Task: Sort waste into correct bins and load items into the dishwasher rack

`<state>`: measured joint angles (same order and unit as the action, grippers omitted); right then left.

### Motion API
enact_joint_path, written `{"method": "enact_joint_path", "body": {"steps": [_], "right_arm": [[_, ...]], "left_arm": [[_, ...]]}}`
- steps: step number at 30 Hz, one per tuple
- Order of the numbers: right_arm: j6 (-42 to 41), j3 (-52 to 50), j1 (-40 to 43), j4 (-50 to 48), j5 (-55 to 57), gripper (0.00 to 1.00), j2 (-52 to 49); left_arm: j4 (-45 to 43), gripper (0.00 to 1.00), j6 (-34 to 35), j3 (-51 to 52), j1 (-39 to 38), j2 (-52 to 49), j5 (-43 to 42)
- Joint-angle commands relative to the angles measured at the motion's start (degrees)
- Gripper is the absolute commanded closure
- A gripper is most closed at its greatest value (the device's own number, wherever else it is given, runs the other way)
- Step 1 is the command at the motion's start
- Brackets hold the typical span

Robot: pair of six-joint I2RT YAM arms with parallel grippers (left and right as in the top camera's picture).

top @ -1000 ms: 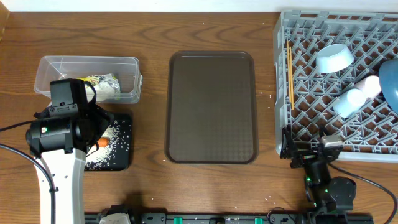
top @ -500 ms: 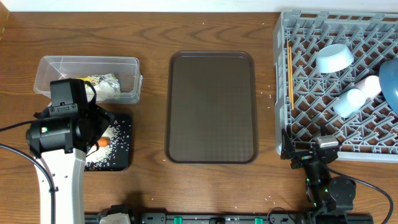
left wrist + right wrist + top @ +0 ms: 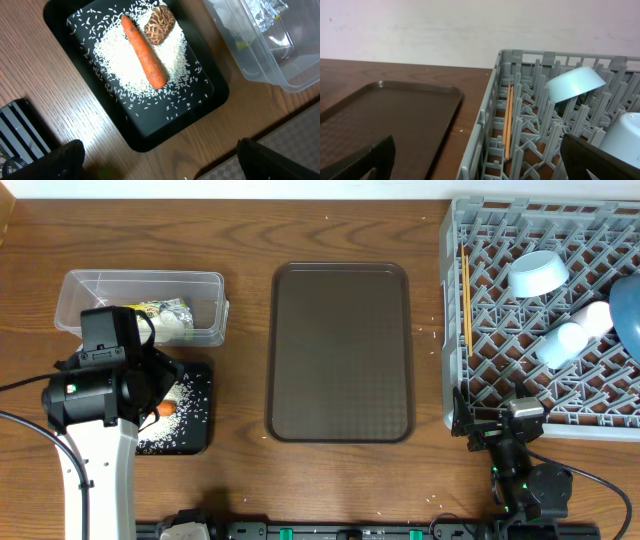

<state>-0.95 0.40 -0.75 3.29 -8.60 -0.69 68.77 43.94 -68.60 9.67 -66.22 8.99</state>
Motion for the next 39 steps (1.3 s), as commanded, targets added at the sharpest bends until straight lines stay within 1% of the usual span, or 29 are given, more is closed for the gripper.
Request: {"method": "enact_joint_path", "body": {"steps": [1,15,17,19,23,25,28,30,34,37,39], "right_arm": [[0.8,-0.1,0.9,0.2,-0.3,0.01,0.4],[0.8,-0.1,0.9,0.2,-0.3,0.01,0.4],[0.8,-0.1,0.9,0.2,-0.3,0.01,0.4],[0.8,-0.1,0.9,0.2,-0.3,0.01,0.4],[0.8,-0.1,0.9,0.2,-0.3,0.01,0.4],[0.8,-0.1,0.9,0.2,-0.3,0.01,0.4],[0.8,-0.1,0.9,0.2,-0.3,0.01,0.4],[0.8,-0.1,0.9,0.2,-0.3,0.01,0.4],[0.8,-0.1,0.9,0.2,-0.3,0.01,0.4],[0.8,-0.1,0.9,0.2,-0.3,0.01,0.4],[0.8,-0.1,0.9,0.2,-0.3,0.01,0.4]], "left_arm": [[0.2,0.02,0.9,0.1,0.3,0.0,0.7],[1.4,0.02,1.0,0.1,0.3,-0.2,0.7],[2.8,0.02,3.2,0.3,0.3,0.0,0.7],[3.2,0.02,7.3,1.0,0.3,0.7,0.4],[3.0,0.02,7.8,4.8,0.2,4.1,0.5],[1.4,0.02,7.8,8.0,0.2,6.6,0.5],[-4.1,0.02,7.8,15.0,0.2,11.3,0.5],[-9.9,0.02,7.0,21.0,0.2,15.1,-0.5],[-25.6,0.02,-0.9,34.0,0.2,22.6,-6.6],[-40.7,0.02,-9.1,44.0,0.2,26.9,-14.1],[-49.5,0.02,-12.4,49.8,0.2,28.5,-17.2]]}}
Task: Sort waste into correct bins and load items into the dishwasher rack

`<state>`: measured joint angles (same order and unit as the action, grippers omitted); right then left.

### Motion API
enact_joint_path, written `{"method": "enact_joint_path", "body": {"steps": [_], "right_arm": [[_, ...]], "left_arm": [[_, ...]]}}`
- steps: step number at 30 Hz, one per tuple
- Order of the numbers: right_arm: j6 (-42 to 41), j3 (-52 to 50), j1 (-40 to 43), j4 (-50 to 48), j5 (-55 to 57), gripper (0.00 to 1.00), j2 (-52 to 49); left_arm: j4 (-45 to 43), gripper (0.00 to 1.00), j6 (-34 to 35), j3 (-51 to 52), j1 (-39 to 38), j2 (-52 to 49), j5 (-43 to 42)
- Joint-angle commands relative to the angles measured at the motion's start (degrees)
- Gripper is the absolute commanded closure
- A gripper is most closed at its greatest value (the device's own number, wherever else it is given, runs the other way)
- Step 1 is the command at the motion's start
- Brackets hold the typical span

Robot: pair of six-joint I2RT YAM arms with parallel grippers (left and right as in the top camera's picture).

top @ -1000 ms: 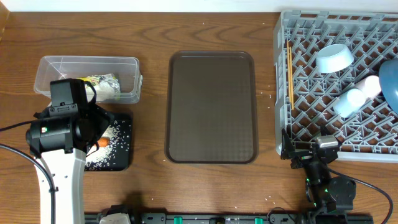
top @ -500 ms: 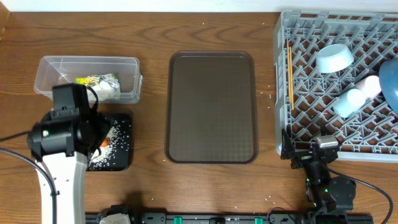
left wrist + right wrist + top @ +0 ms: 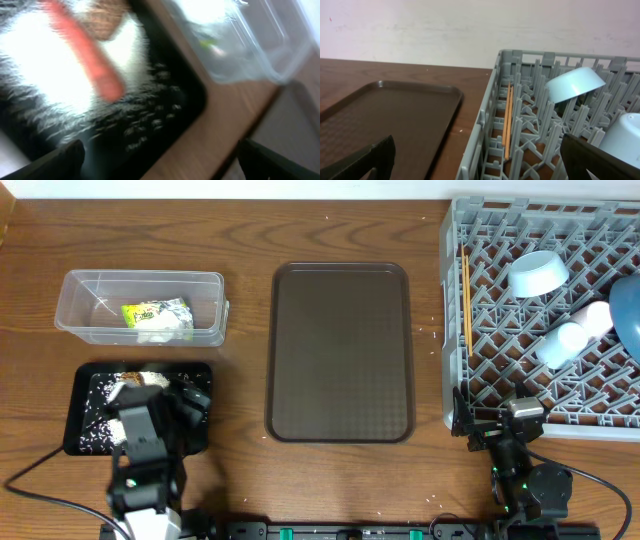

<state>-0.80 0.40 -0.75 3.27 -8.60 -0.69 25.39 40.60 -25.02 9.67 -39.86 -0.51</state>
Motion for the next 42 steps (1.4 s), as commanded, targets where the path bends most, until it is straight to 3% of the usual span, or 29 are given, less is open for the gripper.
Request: {"method": "enact_joint_path", "body": {"steps": [1,6,10,19,42], "right_arm": [[0.7,-0.1,0.9,0.2,-0.3,0.01,0.4],[0.7,-0.1,0.9,0.2,-0.3,0.01,0.4],[0.7,-0.1,0.9,0.2,-0.3,0.01,0.4],[0.7,-0.1,0.9,0.2,-0.3,0.01,0.4],[0.7,-0.1,0.9,0.2,-0.3,0.01,0.4]], "left_arm": [[-9.0,0.02,-9.4,8.5,0.2,2.6,-7.9],[-16.6,0.02,-9.9,18.1,0.2,7.0,-7.9],[-17.0,0.02,-12.7,22.6,0.2,12.9,-7.9],[-17.7,0.02,-22.3,22.8,-5.8,22.0,-8.1],[-17.8,0.02,-26.2,22.8,-8.5,38.8,-8.1]]}}
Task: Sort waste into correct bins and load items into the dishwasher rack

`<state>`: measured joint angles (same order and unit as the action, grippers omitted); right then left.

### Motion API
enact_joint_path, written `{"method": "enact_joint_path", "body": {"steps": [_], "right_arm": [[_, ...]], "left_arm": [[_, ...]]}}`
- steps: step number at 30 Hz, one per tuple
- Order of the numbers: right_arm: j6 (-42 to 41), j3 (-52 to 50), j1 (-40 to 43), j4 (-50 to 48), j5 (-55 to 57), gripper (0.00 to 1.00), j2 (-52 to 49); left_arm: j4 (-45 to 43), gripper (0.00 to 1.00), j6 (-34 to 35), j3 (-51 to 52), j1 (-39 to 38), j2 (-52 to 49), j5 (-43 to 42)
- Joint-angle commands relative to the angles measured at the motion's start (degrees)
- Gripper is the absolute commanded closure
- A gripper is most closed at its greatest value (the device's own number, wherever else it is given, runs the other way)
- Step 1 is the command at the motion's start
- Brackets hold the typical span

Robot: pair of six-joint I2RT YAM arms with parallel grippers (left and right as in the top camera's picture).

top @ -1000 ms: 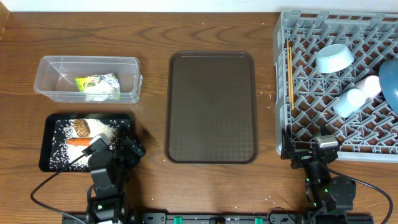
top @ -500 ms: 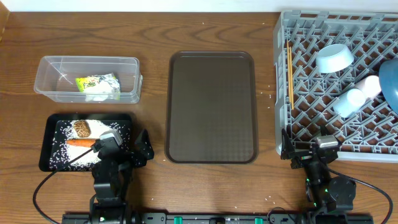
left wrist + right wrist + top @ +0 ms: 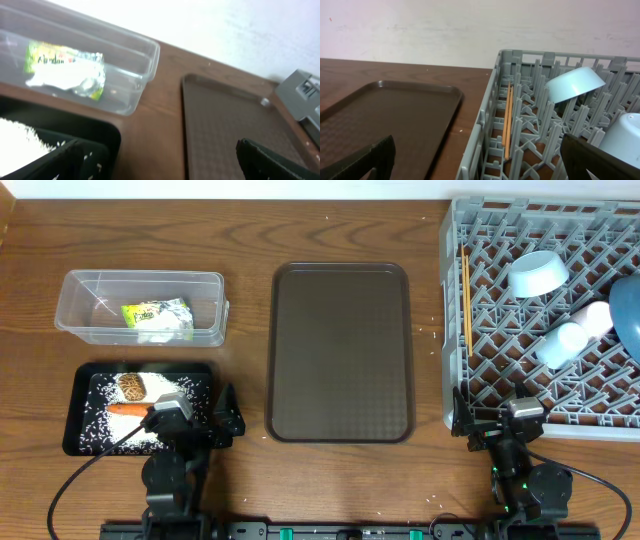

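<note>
The clear bin (image 3: 140,307) at the back left holds a green wrapper (image 3: 155,318), seen in the left wrist view as the wrapper (image 3: 65,67). In front of it the black tray (image 3: 85,442) carries rice, a carrot (image 3: 128,409) and a mushroom (image 3: 131,387). On the right, the grey dishwasher rack (image 3: 480,310) holds chopsticks (image 3: 465,290), a pale bowl (image 3: 537,273), cups (image 3: 570,335) and a blue plate (image 3: 628,310). My left gripper (image 3: 200,425) sits low at the table's front, open, beside the black tray's right end. My right gripper (image 3: 497,425) is open at the rack's front left corner (image 3: 485,135).
A bare brown serving tray (image 3: 340,352) lies in the middle between the bins and the rack. Grains of rice are scattered on the wood near the rack. The wall lies behind the table's far edge.
My left arm has drawn back from over the black tray to the table's front edge. Its camera now looks level across the table at the clear bin. The right arm has not moved.
My left gripper was open high over the black tray, looking down on the carrot and mushroom. Then it was lower and nearer the front, over the tray's right part. Now it sits low at the front edge, with nothing in it. The right arm stayed still.
</note>
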<state>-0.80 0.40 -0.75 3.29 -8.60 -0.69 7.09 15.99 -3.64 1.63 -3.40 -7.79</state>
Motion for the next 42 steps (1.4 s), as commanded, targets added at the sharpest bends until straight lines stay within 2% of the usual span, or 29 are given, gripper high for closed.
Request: {"method": "enact_joint_path", "body": {"steps": [1,8,11,18,22,26,42], "right_arm": [[0.7,-0.1,0.9,0.2,-0.3,0.01,0.4],[0.7,-0.1,0.9,0.2,-0.3,0.01,0.4],[0.7,-0.1,0.9,0.2,-0.3,0.01,0.4],[0.7,-0.1,0.9,0.2,-0.3,0.01,0.4],[0.7,-0.1,0.9,0.2,-0.3,0.01,0.4],[0.7,-0.1,0.9,0.2,-0.3,0.01,0.4],[0.7,-0.1,0.9,0.2,-0.3,0.01,0.4]], "left_arm": [[0.5,0.02,-2.5,1.4,-0.9,3.4,-0.8],[-0.6,0.02,-6.8,1.7,-3.8,3.3,-0.5],[-4.7,0.02,-8.7,2.7,-5.0,3.3,-0.5],[-7.7,0.02,-9.1,3.4,-5.3,3.3,0.0],[-7.0,0.02,-11.9,3.4,-5.3,3.3,2.3],[-2.9,0.02,-12.4,3.4,-5.2,3.3,8.3],[-2.9,0.02,-12.3,3.4,-2.3,3.2,8.3]]}}
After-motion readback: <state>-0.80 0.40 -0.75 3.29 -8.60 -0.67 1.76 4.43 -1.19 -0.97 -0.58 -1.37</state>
